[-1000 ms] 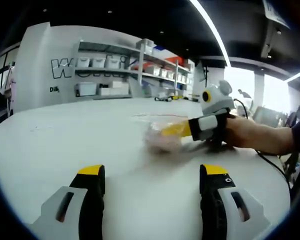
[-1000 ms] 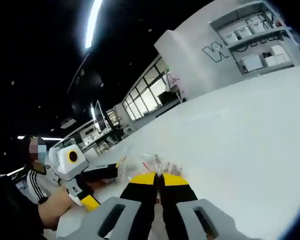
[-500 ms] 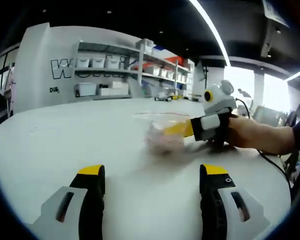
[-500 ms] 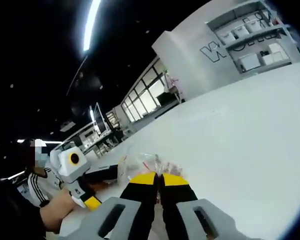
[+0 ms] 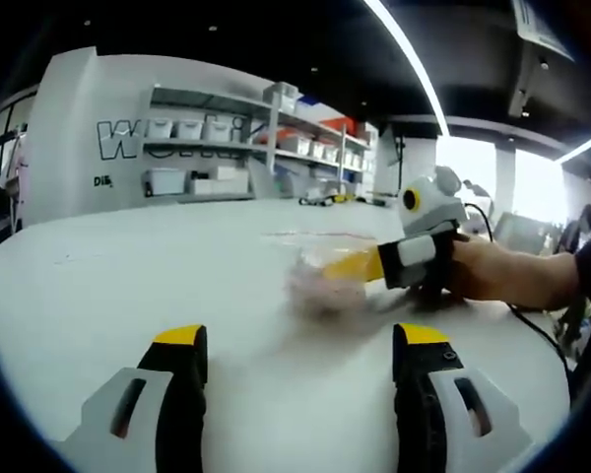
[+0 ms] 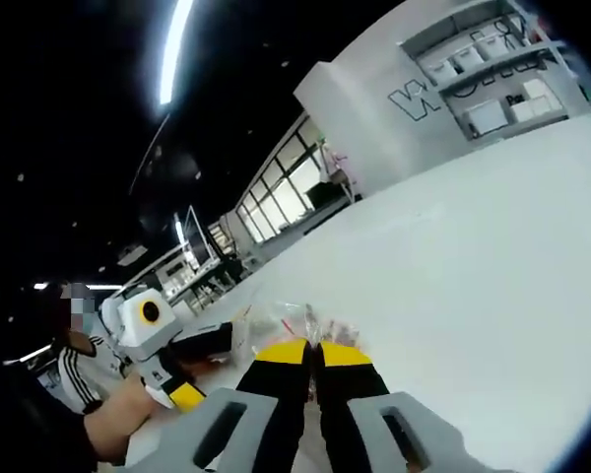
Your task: Open the resealable bag by pulling the two sides of the seal apart until the entire bag opening is separated and visibly accessible.
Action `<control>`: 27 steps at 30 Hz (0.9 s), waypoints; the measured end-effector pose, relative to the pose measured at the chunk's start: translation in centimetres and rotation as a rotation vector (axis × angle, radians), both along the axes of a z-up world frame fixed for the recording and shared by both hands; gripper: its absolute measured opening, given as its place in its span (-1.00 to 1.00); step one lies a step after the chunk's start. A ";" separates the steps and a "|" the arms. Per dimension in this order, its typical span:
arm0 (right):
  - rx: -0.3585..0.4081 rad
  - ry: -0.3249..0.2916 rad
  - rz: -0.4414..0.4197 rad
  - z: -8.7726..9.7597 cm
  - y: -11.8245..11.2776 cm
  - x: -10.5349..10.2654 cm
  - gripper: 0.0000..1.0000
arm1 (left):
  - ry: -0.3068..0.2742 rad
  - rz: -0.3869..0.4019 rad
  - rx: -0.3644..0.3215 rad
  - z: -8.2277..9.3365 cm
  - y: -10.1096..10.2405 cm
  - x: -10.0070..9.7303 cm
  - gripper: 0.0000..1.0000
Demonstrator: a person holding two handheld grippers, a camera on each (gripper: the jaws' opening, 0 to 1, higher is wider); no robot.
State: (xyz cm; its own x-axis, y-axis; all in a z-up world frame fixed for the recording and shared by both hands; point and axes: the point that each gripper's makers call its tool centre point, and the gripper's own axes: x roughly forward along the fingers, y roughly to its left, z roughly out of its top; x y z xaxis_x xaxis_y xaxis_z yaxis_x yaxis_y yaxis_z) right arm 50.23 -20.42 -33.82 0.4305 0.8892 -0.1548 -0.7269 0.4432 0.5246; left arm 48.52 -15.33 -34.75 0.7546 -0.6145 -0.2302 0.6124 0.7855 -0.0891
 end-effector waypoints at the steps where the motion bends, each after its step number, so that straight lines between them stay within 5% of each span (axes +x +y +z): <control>1: 0.004 0.004 -0.002 0.0 0.0 -0.1 -1.00 | 0.000 -0.001 0.000 0.0 -0.1 0.0 0.51; 27: 0.081 0.090 0.010 0.5 0.1 -0.3 -1.00 | -0.089 -0.060 0.031 0.8 -1.7 -0.3 0.42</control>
State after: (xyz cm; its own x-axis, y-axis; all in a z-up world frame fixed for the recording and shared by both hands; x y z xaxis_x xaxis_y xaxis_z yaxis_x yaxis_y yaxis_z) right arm 49.97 -20.36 -33.29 0.4088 0.9048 -0.1195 -0.6795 0.3892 0.6220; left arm 48.24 -17.04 -33.91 0.7347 -0.6531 -0.1834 0.6632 0.7484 -0.0084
